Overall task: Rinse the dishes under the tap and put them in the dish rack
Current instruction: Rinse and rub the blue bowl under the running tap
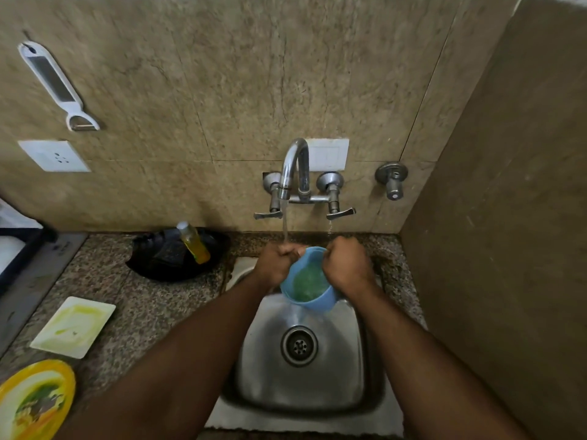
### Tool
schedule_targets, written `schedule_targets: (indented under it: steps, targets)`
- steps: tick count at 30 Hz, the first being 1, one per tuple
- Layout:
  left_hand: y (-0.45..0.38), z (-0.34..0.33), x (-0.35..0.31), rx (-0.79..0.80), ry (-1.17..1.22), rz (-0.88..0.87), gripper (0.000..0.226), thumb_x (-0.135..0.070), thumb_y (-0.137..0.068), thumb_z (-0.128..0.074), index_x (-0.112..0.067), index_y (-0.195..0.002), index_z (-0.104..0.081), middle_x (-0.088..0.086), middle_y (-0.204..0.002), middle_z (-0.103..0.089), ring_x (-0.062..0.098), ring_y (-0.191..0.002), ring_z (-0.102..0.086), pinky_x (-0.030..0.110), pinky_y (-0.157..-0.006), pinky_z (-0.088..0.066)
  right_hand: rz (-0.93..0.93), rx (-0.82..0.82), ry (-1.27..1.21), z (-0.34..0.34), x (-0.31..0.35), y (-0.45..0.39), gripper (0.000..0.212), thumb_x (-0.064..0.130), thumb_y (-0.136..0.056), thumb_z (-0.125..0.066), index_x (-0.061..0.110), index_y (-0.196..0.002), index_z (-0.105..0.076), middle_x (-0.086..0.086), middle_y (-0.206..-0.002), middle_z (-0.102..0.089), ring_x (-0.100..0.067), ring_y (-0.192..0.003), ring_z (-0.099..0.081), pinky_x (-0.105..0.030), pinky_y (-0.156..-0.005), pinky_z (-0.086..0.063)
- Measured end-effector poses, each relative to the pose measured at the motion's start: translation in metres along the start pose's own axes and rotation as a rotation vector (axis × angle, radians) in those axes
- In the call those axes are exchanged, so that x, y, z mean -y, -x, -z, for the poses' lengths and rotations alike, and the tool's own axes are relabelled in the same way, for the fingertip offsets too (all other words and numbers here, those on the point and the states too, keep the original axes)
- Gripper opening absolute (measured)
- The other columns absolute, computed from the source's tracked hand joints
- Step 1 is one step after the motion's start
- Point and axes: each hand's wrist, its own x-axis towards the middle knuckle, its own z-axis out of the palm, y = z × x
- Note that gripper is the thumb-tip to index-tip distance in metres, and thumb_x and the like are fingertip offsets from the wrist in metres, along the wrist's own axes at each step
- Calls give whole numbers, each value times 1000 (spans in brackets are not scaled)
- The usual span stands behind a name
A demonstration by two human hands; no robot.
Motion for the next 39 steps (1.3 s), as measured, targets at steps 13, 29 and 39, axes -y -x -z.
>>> schedule_targets:
  steps: [13, 29, 39]
  targets:
    - [23, -17, 1, -266, 394, 202, 15, -13, -98, -63, -18, -102, -77, 14, -104, -78, 37, -97, -74, 56, -82, -62, -35, -218, -261, -25, -16, -2, 19, 21, -91, -61, 9, -88, -75, -12, -84, -75, -33, -77, -69, -33, -66, -49]
    - [29, 41, -20, -542, -174, -40, 51, -61, -78, -51, -27, -104, -79, -3, -97, -78, 19, -93, -71, 43, -88, -58, -102, 309, -786, -62, 27, -24, 34, 35, -96, -65, 7, -78, -75, -11, -74, -75, -28, -70, -74, -44, -68, -62]
    - [32, 49, -24, -573, -20, -56, 33, -52, -84, -59, -28, -95, -79, -6, -87, -77, 18, -88, -71, 45, -84, -59, -251, 247, -879, -82, 41, -22, 51, 58, -88, -64, 10, -76, -73, -9, -73, -74, -25, -71, -73, -47, -73, -61]
